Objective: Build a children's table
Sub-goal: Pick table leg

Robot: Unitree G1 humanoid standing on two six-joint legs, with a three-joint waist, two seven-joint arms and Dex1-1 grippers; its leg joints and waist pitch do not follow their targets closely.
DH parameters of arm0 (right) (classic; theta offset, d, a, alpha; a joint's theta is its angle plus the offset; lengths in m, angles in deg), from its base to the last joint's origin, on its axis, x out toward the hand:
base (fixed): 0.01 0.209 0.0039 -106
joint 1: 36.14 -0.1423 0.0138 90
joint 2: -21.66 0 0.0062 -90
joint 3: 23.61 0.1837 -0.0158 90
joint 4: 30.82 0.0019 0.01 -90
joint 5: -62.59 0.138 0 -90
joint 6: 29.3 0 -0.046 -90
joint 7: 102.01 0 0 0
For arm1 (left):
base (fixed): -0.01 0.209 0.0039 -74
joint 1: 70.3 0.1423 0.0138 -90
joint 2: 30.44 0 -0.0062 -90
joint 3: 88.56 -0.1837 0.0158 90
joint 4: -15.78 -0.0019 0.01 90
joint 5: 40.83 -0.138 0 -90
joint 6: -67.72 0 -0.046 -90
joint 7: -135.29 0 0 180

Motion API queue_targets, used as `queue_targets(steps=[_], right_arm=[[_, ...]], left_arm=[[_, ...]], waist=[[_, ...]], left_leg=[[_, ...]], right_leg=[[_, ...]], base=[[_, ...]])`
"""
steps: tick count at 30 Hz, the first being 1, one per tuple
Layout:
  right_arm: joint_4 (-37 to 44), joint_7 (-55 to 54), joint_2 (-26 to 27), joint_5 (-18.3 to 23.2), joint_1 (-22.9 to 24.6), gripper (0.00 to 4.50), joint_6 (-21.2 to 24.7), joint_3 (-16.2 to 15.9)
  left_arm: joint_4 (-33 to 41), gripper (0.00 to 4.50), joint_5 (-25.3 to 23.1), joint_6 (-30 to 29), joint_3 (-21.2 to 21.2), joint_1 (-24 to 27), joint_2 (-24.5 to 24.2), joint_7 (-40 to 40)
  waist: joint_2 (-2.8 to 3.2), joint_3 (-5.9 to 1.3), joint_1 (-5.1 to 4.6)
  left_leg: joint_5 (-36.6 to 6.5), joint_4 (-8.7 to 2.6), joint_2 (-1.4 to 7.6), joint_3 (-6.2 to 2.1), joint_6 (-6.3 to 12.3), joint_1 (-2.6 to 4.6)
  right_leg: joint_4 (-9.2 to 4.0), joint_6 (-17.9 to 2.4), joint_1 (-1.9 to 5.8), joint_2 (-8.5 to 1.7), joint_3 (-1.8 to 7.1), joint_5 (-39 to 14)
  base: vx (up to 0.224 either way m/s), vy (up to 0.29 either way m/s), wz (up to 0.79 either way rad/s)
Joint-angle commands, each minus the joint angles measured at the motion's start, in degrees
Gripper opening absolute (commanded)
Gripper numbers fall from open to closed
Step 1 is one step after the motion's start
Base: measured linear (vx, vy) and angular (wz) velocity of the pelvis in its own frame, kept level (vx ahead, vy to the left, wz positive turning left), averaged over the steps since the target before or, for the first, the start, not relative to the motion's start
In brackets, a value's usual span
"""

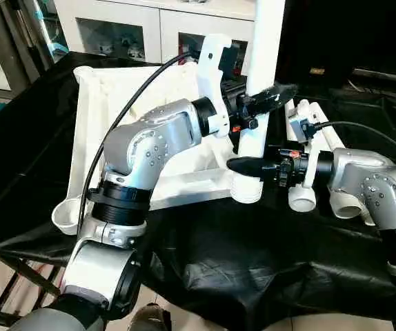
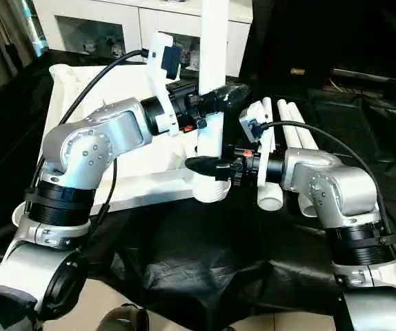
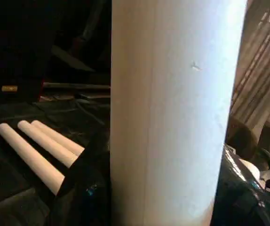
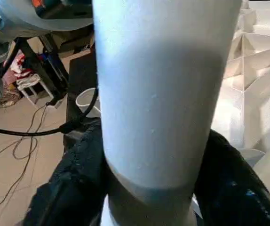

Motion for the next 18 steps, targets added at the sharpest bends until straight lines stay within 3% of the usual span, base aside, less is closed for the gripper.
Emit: queue_targets(steps=[1,14,15,16,18], right_arm=[[-0.15,-0.86,-0.52,-0.96,-0.57,2.05,0.47,-0.03],[-0.29,-2.32,1.04,-0.93,-0.37,1.91,0.17,-0.11],[-0.31,-2.51,1.18,-0.88,-0.41,1.91,0.16,-0.01],[-0.22,-2.71,1.31,-0.82,-0.42,1.91,0.21,0.10],[0.34,-3.14,1.57,-0.56,-0.18,1.91,0.40,0.33]], left_arm=[[0.85,1.85,0.21,0.06,-1.22,-1.00,0.66,1.57],[-0.33,1.85,-1.53,2.16,-2.29,-1.42,1.15,1.41],[-0.45,2.41,-1.89,2.60,-2.28,-1.46,1.25,1.02],[-0.77,2.55,-1.62,2.48,-1.75,-1.54,1.64,0.44],[-0.69,2.57,-0.50,2.31,-0.89,-1.49,2.06,0.78]], waist=[[-1.14,-5.83,0.00],[-1.08,-5.86,-0.16],[-1.08,-5.88,-0.16],[-1.12,-5.89,-0.18],[-0.38,-5.90,-0.15]], left_leg=[[-7.16,-3.62,4.06,-1.98,0.78,2.18],[-7.13,-3.68,4.05,-1.98,0.52,2.17],[-7.26,-3.68,4.06,-1.98,0.51,2.21],[-7.25,-3.68,4.06,-1.98,0.53,2.21],[-7.66,-3.67,4.07,-2.07,0.04,2.28]], right_leg=[[-4.45,-11.85,2.58,-4.86,2.33,-8.85],[-4.51,-11.45,2.55,-4.80,2.33,-8.96],[-4.50,-11.46,2.55,-4.82,2.32,-9.03],[-4.51,-11.48,2.58,-4.85,2.33,-9.00],[-4.49,-11.85,2.54,-4.84,2.33,-8.77]], base=[[0.000,0.000,0.00],[0.000,0.000,0.00],[0.000,0.000,0.00],[0.000,0.000,0.00],[0.000,0.000,0.00]])
